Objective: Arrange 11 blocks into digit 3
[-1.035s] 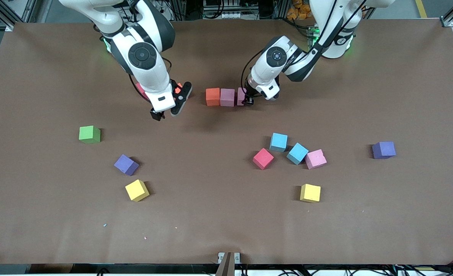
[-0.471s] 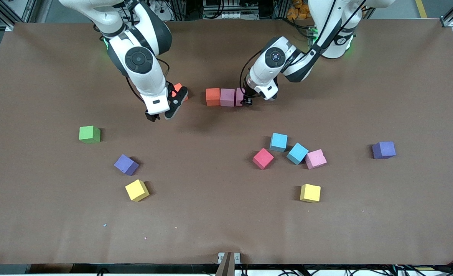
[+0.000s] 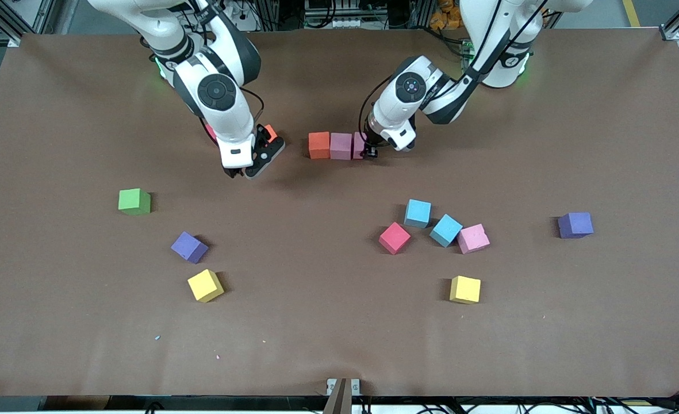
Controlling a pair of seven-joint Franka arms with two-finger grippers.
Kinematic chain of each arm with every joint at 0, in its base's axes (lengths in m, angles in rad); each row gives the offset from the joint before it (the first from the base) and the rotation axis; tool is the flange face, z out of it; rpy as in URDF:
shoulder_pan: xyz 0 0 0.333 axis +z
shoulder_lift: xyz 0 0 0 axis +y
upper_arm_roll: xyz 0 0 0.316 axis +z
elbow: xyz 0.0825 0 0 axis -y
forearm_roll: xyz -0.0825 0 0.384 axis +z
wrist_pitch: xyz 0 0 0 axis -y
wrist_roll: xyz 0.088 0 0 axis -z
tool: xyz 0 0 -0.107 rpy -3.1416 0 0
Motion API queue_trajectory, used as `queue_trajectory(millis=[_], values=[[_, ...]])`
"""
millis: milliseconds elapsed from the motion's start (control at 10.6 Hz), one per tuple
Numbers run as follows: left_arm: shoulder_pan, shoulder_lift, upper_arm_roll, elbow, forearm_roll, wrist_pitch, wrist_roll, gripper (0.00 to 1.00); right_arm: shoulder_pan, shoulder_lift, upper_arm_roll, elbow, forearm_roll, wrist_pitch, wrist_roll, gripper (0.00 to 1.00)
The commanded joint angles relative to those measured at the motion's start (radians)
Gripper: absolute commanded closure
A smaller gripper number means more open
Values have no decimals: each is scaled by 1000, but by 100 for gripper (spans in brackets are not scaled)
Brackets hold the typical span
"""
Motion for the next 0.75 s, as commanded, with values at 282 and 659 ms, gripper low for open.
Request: queue_trajectory(millis=[282, 659], values=[[-23, 15, 18, 20, -9, 12, -14, 100, 3, -9, 122, -159, 7, 170, 315, 0], [-23, 21, 18, 30, -9, 12, -14, 100, 1, -9, 129, -210, 7, 205, 315, 0]])
